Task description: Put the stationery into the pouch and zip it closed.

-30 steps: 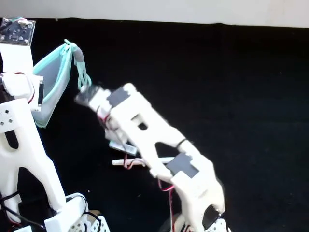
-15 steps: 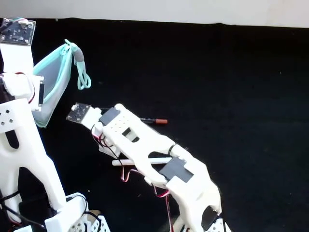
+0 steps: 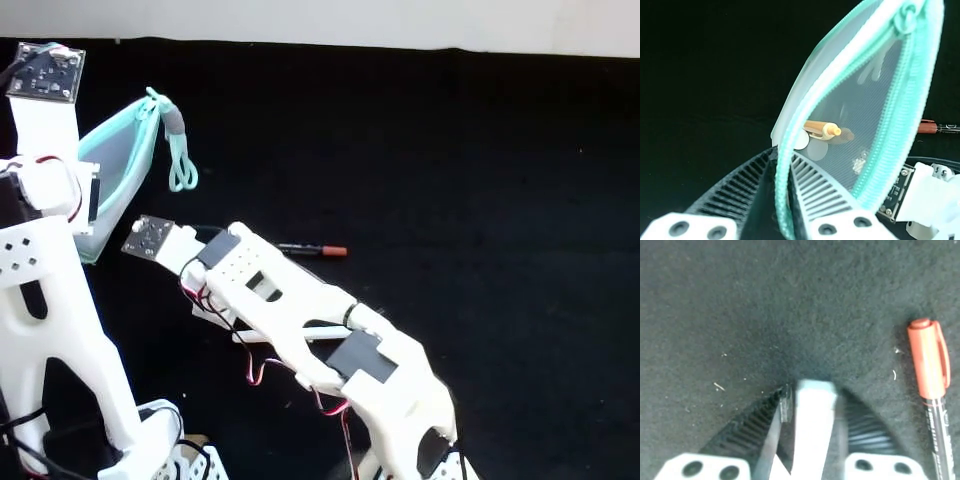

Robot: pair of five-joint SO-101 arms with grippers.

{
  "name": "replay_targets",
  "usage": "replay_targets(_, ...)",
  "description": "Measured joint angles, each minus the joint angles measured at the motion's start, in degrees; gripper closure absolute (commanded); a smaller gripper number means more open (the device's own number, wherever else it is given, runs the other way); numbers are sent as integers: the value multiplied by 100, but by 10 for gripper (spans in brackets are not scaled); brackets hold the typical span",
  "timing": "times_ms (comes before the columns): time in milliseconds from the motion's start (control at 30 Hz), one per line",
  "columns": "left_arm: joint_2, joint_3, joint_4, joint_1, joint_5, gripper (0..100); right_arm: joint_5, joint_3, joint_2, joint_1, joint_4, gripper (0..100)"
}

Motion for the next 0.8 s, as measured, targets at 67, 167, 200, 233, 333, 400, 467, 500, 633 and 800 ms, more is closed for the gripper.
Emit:
replay_targets(67, 0, 0, 0, 0, 0, 993, -264, 0, 0, 97, 0, 991)
replay_targets(167, 0, 0, 0, 0, 0, 993, -651, -97, 0, 457, 0, 992)
replay_targets(200, 0, 0, 0, 0, 0, 993, -756, -149, -9, 607, 0, 992)
replay_targets(233, 0, 0, 0, 0, 0, 993, -835, -167, -79, 765, 0, 992)
replay_targets(333, 0, 0, 0, 0, 0, 993, -1099, -167, -545, 1257, 0, 992)
replay_targets(400, 0, 0, 0, 0, 0, 993, -1301, -167, -1011, 1582, 0, 992)
replay_targets(467, 0, 0, 0, 0, 0, 993, -1547, -167, -1547, 1855, -105, 992)
replay_targets(500, 0, 0, 0, 0, 0, 993, -1697, -167, -1846, 1934, -229, 992)
replay_targets(633, 0, 18, 0, 0, 0, 993, -2338, -334, -2998, 1916, -1029, 992)
replay_targets(800, 0, 26, 0, 18, 0, 993, -2752, -941, -3165, 1354, -2110, 992)
